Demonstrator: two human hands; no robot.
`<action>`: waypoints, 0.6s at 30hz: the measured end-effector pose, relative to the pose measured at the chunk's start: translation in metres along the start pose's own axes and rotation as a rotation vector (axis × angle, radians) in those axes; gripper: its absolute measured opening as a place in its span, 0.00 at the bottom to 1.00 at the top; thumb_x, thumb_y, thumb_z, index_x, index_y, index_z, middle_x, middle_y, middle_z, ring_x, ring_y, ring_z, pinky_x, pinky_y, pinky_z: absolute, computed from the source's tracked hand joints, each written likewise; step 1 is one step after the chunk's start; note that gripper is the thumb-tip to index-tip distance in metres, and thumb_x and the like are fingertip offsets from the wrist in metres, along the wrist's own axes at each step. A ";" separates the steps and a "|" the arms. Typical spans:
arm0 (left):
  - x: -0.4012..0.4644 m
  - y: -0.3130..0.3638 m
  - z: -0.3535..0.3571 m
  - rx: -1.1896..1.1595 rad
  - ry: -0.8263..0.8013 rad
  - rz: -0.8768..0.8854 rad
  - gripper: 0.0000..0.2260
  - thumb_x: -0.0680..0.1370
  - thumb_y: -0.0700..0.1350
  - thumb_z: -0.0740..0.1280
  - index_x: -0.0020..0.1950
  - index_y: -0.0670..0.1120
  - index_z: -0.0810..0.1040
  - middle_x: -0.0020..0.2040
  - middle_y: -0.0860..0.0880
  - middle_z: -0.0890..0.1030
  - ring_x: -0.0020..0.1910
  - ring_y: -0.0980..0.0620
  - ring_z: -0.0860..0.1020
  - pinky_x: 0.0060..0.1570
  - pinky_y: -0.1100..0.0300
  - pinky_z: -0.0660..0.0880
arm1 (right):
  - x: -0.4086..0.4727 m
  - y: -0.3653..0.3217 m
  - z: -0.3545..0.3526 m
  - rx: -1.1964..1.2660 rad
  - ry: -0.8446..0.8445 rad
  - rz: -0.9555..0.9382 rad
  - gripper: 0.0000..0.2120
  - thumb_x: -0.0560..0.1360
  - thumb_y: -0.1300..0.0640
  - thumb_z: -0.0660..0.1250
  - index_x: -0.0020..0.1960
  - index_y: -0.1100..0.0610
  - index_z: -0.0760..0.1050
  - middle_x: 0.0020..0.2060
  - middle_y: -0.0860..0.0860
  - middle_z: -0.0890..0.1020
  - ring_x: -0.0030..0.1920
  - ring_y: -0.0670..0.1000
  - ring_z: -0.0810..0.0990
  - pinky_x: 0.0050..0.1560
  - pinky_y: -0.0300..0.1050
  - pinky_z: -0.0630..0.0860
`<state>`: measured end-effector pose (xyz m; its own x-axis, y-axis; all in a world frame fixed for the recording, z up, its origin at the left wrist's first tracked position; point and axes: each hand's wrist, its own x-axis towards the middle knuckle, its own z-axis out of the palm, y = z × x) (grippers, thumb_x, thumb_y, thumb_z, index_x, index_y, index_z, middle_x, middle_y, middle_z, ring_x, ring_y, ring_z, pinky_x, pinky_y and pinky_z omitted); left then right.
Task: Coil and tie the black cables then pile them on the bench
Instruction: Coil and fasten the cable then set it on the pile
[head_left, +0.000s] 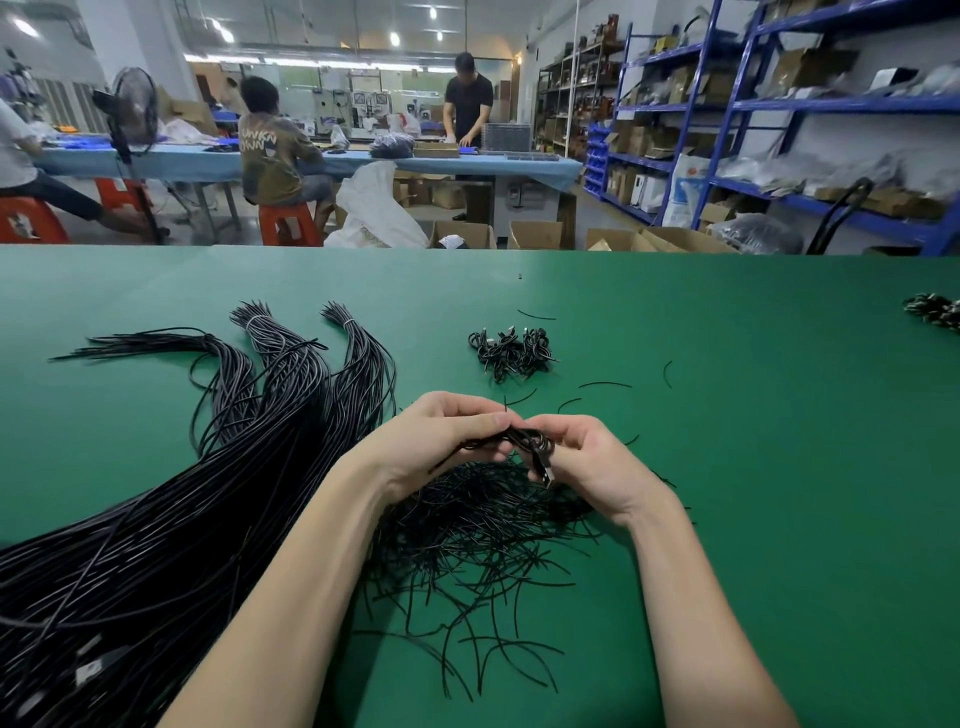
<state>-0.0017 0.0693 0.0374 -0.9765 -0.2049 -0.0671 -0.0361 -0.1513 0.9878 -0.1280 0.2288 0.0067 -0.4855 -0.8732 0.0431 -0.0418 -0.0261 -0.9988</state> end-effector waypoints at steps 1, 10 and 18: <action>-0.001 0.001 -0.001 0.006 -0.005 -0.008 0.06 0.78 0.37 0.68 0.48 0.37 0.85 0.47 0.41 0.85 0.40 0.53 0.82 0.47 0.63 0.80 | 0.000 -0.002 0.000 -0.020 -0.029 -0.021 0.10 0.74 0.55 0.76 0.53 0.58 0.85 0.44 0.52 0.87 0.39 0.44 0.81 0.42 0.34 0.76; -0.009 0.009 0.002 0.499 0.039 0.023 0.05 0.79 0.39 0.70 0.48 0.39 0.86 0.41 0.43 0.85 0.38 0.54 0.80 0.44 0.65 0.75 | 0.005 -0.015 -0.008 -0.473 -0.094 -0.006 0.04 0.79 0.61 0.72 0.50 0.57 0.85 0.49 0.59 0.87 0.48 0.49 0.80 0.63 0.59 0.75; -0.008 0.013 0.012 0.955 0.101 0.149 0.03 0.77 0.47 0.73 0.44 0.52 0.87 0.33 0.58 0.82 0.29 0.60 0.71 0.32 0.71 0.67 | 0.004 -0.033 -0.013 -0.769 0.017 0.016 0.08 0.74 0.52 0.76 0.40 0.38 0.85 0.32 0.51 0.83 0.30 0.44 0.71 0.35 0.38 0.68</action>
<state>0.0028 0.0806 0.0526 -0.9638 -0.2474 0.0999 -0.1146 0.7221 0.6822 -0.1403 0.2329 0.0402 -0.5042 -0.8629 0.0357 -0.6274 0.3375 -0.7017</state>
